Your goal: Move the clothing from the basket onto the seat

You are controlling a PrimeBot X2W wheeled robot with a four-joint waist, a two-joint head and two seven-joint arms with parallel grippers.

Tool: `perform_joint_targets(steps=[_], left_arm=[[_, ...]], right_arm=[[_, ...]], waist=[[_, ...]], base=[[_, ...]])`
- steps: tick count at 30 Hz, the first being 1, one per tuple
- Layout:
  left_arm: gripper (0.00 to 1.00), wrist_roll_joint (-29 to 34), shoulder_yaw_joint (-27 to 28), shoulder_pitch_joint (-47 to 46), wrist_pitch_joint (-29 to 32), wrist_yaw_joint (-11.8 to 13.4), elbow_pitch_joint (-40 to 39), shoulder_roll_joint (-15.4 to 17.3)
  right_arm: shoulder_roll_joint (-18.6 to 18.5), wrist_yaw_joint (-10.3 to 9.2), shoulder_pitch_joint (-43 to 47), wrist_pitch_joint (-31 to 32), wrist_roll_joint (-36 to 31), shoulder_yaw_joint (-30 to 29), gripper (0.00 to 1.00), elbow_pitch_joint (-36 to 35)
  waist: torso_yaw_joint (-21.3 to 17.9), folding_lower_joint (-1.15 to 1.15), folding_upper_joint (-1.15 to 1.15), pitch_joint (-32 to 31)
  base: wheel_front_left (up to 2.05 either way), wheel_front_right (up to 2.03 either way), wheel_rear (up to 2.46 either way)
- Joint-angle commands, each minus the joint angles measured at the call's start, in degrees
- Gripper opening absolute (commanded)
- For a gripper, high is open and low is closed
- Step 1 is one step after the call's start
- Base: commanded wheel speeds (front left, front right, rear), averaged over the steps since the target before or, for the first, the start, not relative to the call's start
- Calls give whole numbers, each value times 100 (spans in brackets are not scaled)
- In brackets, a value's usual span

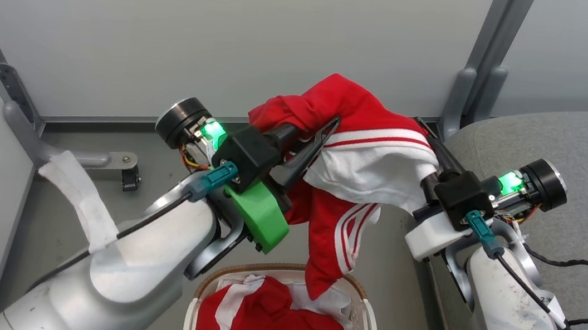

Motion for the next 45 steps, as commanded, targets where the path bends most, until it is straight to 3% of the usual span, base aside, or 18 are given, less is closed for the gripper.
perform_joint_targets(steps=[1,15,21,34,45], left_arm=[[100,-64,30,182,-127,86,64,-23],[100,-338,353,1349,-580,274,541,-210],[100,-146,640,1749,-581,305,440,-257],[100,284,1250,2340,-571,62,295,-481],[100,635,1557,2242,-571,-111,199,-710]], right_arm=[[-1,-6,-69,-10,39,-30,0,-27],[-75,-7,76,-10,45,-466,0,-186],[-168,-6,227,-10,7,-662,0,-208],[-254,-6,361,-10,-10,-906,0,-230],[-505,-7,-306,-10,-14,-820,0,-404]], waist=[[-1,0,0,16],[6,0,0,103],[-10,0,0,158],[-146,0,0,261],[-949,0,0,806]], base=[[0,0,0],[0,0,0],[0,0,0],[0,0,0],[0,0,0]])
